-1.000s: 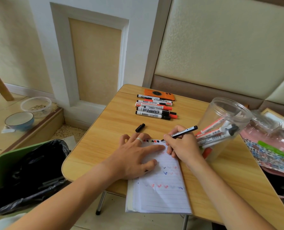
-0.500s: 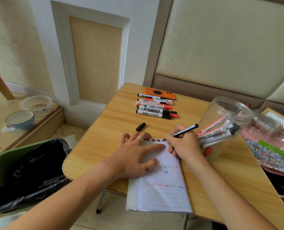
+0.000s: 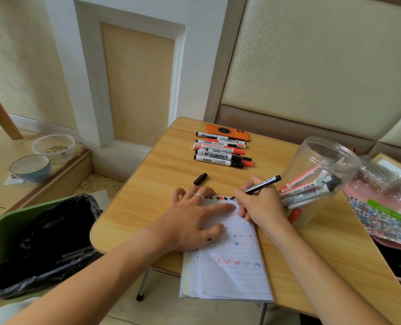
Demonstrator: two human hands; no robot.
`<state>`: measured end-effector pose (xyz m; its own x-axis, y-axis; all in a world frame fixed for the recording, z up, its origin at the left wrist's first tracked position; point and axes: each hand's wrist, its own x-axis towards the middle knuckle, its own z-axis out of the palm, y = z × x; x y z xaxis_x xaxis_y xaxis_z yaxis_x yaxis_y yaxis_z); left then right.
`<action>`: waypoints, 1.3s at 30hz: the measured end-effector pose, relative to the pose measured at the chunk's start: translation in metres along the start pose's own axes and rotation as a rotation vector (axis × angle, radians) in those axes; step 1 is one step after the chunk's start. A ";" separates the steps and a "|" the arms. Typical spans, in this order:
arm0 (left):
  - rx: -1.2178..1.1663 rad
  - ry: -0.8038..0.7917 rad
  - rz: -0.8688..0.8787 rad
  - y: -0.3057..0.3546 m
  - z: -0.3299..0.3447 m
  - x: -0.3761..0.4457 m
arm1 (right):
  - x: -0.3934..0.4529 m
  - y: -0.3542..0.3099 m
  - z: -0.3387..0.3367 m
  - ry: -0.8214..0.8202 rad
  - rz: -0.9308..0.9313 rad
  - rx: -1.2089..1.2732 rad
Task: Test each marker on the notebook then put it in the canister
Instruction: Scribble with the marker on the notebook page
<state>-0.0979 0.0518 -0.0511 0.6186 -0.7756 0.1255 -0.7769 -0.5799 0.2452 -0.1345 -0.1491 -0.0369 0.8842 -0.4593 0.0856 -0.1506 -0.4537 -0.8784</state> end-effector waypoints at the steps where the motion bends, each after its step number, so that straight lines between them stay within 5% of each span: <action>1: -0.002 -0.002 -0.001 0.000 0.000 0.000 | -0.001 0.000 0.000 -0.001 0.002 -0.007; 39: -0.012 0.022 0.018 -0.001 0.002 0.000 | -0.003 -0.004 0.000 -0.006 0.012 -0.018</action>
<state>-0.0977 0.0521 -0.0533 0.6067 -0.7805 0.1510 -0.7869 -0.5625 0.2537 -0.1364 -0.1460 -0.0338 0.8848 -0.4604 0.0723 -0.1690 -0.4616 -0.8709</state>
